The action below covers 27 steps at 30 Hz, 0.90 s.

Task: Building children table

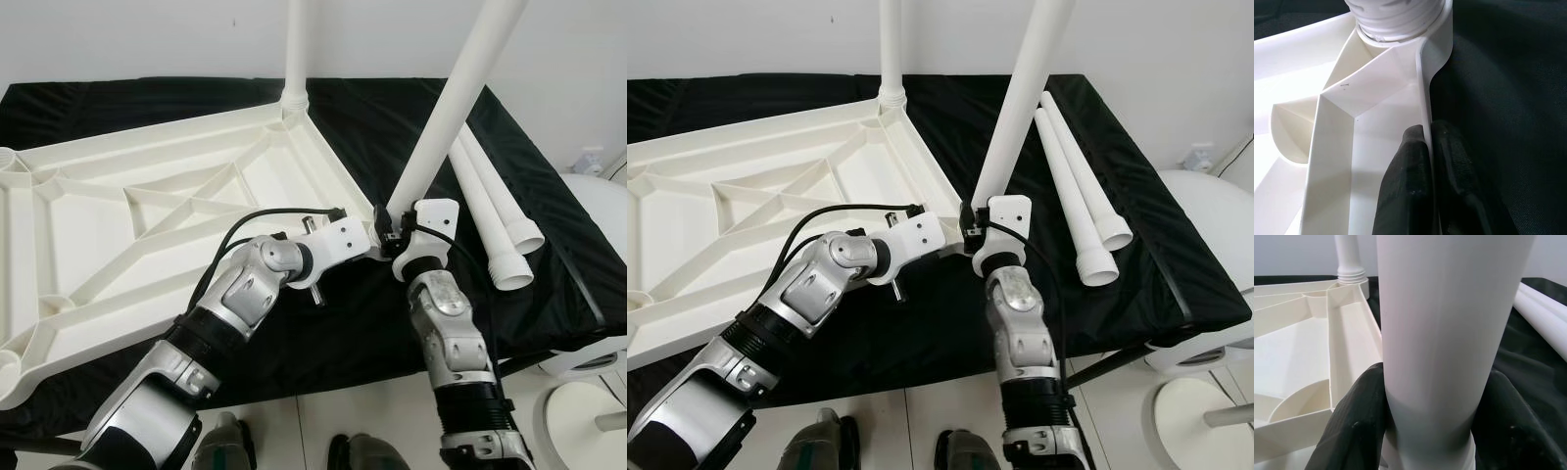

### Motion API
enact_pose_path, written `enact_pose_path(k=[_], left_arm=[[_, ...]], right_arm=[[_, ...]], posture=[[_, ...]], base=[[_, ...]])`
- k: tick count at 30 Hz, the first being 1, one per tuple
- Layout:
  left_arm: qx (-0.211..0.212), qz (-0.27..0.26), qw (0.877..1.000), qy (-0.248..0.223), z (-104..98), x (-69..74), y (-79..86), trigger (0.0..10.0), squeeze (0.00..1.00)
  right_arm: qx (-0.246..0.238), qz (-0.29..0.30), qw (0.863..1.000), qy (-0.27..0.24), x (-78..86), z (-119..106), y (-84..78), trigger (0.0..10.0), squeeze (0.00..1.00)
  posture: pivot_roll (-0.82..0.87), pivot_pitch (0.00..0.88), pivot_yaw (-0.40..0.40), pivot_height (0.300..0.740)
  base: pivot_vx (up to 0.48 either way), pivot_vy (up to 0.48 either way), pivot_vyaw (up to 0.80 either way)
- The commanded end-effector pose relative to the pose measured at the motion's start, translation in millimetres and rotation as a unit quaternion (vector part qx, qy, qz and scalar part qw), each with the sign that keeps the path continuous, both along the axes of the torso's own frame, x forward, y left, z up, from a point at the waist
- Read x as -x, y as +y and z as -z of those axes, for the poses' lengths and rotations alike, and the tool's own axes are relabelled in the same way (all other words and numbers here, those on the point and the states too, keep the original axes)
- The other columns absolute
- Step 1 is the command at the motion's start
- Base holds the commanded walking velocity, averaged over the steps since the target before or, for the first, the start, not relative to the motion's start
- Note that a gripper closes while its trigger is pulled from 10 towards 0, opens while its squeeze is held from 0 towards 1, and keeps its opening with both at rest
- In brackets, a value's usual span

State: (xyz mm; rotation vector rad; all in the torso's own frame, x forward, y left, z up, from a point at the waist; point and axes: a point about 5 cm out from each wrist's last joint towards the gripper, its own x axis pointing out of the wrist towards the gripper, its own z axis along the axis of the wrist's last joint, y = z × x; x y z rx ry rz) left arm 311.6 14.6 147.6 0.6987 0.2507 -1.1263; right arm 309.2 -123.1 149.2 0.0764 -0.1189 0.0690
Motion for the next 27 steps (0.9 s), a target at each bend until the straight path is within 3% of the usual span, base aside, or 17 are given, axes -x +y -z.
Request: enact_pose_path(k=[1,7,8,10,11,22,27], left_arm=[[0.015,0.052,0.998,-0.012,-7,11.1,-19.7,10.0,0.0],[0.015,0.05,0.999,-0.012,-8,10.6,-19.7,10.0,0.0],[0.016,0.05,0.999,-0.012,-8,10.5,-19.6,10.0,0.0],[0.016,0.05,0.999,-0.012,-8,10.5,-19.6,10.0,0.0],[0.016,0.049,0.999,-0.012,-8,10.4,-19.6,10.0,0.0],[0.018,0.047,0.999,-0.012,-9,9.7,-18.5,10.0,0.0],[0.018,0.045,0.999,-0.012,-9,8.9,-18.3,10.0,0.0]], right_arm=[[-0.012,0.005,1.0,-0.012,-1.7,-8,11.5,10.0,0.0],[-0.022,0.004,1.0,-0.015,-1.1,-12,18.3,10.0,0.0],[-0.025,0.007,1.0,-0.015,-1.0,-12,17.0,10.0,0.28],[-0.025,0.007,1.0,-0.015,-1.0,-12,17.0,10.0,0.28],[-0.027,0.009,0.999,-0.015,-0.9,-12,16.2,10.0,1.0],[-0.036,-0.001,0.999,-0.028,2.0,-15,13.1,10.0,1.0],[-0.022,-0.024,0.999,-0.031,2.0,-12,-1.8,10.0,1.0]], posture=[[-0.03,0.051,-0.046,0.74],[-0.03,0.057,-0.05,0.74],[-0.03,0.058,-0.049,0.74],[-0.03,0.058,-0.049,0.74],[-0.03,0.058,-0.049,0.74],[-0.03,0.067,-0.043,0.74],[-0.04,0.069,-0.039,0.74]], base=[[0.0,0.0,0.0],[0.0,0.0,0.0],[0.0,0.0,0.0],[0.0,0.0,0.0],[0.0,0.0,0.0],[0.0,0.0,0.0],[0.0,0.0,0.0]])
